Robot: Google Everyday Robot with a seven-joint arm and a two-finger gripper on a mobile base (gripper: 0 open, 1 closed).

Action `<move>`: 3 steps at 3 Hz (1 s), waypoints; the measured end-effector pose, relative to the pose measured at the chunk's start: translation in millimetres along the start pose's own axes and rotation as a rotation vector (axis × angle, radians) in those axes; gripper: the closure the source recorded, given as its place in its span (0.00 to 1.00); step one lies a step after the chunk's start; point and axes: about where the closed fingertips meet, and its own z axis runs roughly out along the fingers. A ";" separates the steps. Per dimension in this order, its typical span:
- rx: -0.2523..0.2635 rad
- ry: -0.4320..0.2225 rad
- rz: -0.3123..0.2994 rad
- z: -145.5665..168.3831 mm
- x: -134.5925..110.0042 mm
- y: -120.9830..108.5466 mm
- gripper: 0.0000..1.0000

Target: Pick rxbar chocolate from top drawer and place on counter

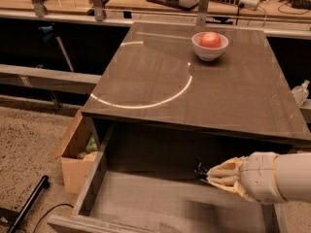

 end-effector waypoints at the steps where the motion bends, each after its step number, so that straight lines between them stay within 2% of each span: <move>1: -0.042 -0.028 0.008 -30.7 -12.8 -12.4 1.00; 2: -0.066 -0.043 -0.008 -76.0 -37.1 -34.2 1.00; 3: -0.066 -0.036 -0.050 -105.3 -60.9 -56.1 1.00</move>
Offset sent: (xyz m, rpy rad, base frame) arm 0.0106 -0.0493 0.1556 0.0511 0.0394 0.0885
